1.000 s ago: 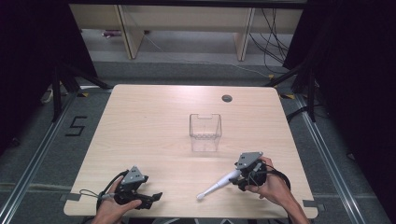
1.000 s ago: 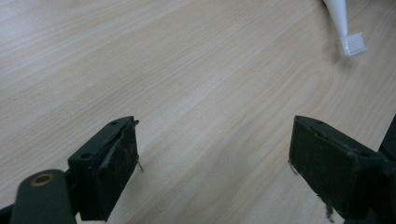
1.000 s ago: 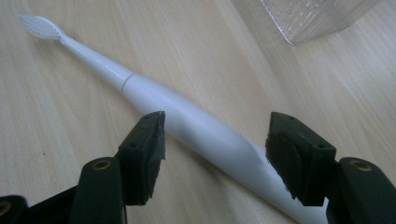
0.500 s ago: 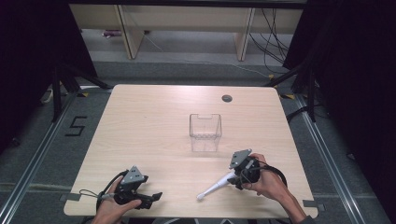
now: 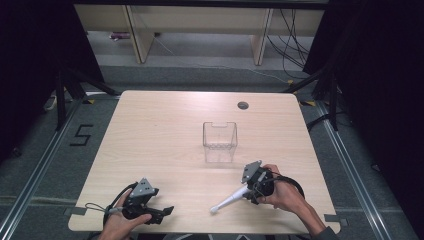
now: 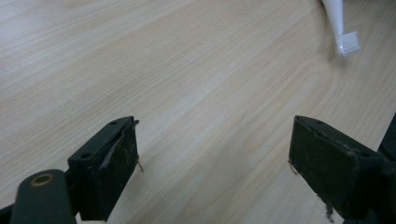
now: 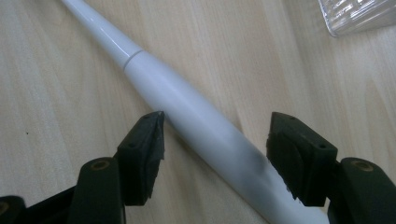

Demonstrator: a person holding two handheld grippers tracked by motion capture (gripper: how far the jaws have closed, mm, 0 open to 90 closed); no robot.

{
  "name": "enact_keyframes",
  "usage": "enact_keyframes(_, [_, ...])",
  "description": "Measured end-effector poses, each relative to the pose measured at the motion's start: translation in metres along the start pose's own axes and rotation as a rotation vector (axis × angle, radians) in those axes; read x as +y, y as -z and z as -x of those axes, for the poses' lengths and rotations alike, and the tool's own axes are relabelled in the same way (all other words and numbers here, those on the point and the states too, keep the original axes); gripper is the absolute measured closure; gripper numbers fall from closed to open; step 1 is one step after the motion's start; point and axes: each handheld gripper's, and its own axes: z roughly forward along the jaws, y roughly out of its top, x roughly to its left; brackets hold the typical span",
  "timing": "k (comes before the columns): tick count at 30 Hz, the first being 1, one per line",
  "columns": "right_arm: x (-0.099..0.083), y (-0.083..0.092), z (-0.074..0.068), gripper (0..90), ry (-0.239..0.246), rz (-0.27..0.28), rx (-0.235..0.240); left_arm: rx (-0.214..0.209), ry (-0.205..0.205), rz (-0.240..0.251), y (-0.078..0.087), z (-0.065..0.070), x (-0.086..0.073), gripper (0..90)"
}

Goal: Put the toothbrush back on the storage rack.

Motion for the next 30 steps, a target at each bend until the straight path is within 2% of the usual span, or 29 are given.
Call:
enact_keyframes(1, [0.001, 0.000, -0.001, 37.1, -0.023, -0.012, -0.002, -0.004, 0.006, 0.005, 0.000, 0.001, 0.000, 14.9])
enact_keyframes(2, [0.003, -0.001, 0.000, 37.1, -0.013, -0.028, 0.029, -0.004, 0.006, 0.004, 0.000, 0.001, 0.000, 14.9])
enact_keyframes(3, [0.003, -0.001, 0.000, 37.1, -0.013, -0.028, 0.029, -0.004, 0.006, 0.004, 0.000, 0.001, 0.000, 14.9])
enact_keyframes(4, [0.004, -0.002, 0.001, 37.2, 0.018, -0.024, 0.029, -0.004, 0.006, 0.004, 0.000, 0.000, 0.000, 14.9])
enact_keyframes(5, [0.005, -0.002, 0.001, 37.5, 0.019, -0.034, 0.034, -0.004, 0.007, 0.004, 0.000, 0.001, 0.000, 14.9])
enact_keyframes(6, [0.007, -0.004, 0.001, 38.8, 0.046, -0.034, 0.032, -0.004, 0.005, 0.004, 0.000, 0.001, 0.000, 14.9])
enact_keyframes(9, [0.008, -0.004, 0.000, 39.5, 0.040, -0.054, 0.047, -0.004, 0.002, 0.002, 0.000, 0.001, 0.000, 14.9])
enact_keyframes(10, [0.010, -0.005, -0.001, 41.0, 0.019, -0.063, 0.050, -0.004, 0.002, 0.002, 0.000, 0.001, 0.000, 14.9])
enact_keyframes(11, [0.010, -0.005, -0.001, 41.0, 0.019, -0.063, 0.050, -0.004, 0.002, 0.002, 0.000, 0.001, 0.000, 14.9])
enact_keyframes(12, [0.011, -0.007, 0.000, 42.0, 0.044, -0.068, 0.059, -0.004, 0.004, 0.003, 0.000, 0.001, 0.000, 14.9])
enact_keyframes(14, [0.011, -0.007, -0.001, 42.6, 0.035, -0.071, 0.060, -0.004, 0.004, 0.002, 0.000, 0.001, 0.000, 14.9])
enact_keyframes(15, [0.012, -0.008, 0.000, 43.4, 0.048, -0.077, 0.059, -0.004, 0.002, 0.003, 0.000, 0.001, 0.000, 14.9])
enact_keyframes(16, [0.013, -0.008, -0.001, 44.3, 0.035, -0.086, 0.054, -0.004, 0.002, 0.002, 0.000, 0.001, 0.000, 14.9])
enact_keyframes(17, [0.013, -0.009, 0.000, 45.1, 0.045, -0.078, 0.054, -0.005, 0.002, 0.003, 0.000, 0.001, 0.000, 14.9])
enact_keyframes(18, [0.013, -0.007, 0.000, 46.0, 0.029, -0.079, 0.063, -0.005, 0.002, 0.003, 0.000, 0.001, 0.000, 14.9])
enact_keyframes(20, [0.014, -0.008, 0.001, 47.4, 0.045, -0.083, 0.063, -0.004, 0.002, 0.002, 0.000, 0.001, 0.000, 14.9])
enact_keyframes(21, [0.014, -0.008, 0.000, 48.1, 0.028, -0.094, 0.051, -0.004, 0.002, 0.003, 0.000, 0.001, 0.000, 14.9])
enact_keyframes(22, [0.014, -0.008, 0.000, 49.4, 0.007, -0.109, 0.060, -0.004, 0.002, 0.002, 0.000, 0.001, 0.000, 14.9])
enact_keyframes(23, [0.014, -0.008, 0.000, 49.4, 0.007, -0.109, 0.060, -0.004, 0.001, 0.002, 0.000, 0.001, 0.000, 14.9])
enact_keyframes(26, [0.015, -0.009, 0.002, 51.4, 0.041, -0.107, 0.069, -0.004, 0.000, 0.001, 0.000, 0.001, 0.000, 14.9])
enact_keyframes(27, [0.015, -0.009, 0.002, 51.9, 0.028, -0.116, 0.071, -0.004, 0.001, 0.000, 0.000, 0.001, 0.000, 14.9])
enact_keyframes(28, [0.016, -0.009, 0.002, 53.0, 0.038, -0.138, 0.059, 0.005, -0.019, -0.011, 0.000, -0.001, 0.000, 14.9])
enact_keyframes(30, [0.016, -0.009, 0.003, 53.3, 0.054, -0.146, 0.063, 0.004, -0.013, -0.010, 0.000, -0.001, 0.000, 14.9])
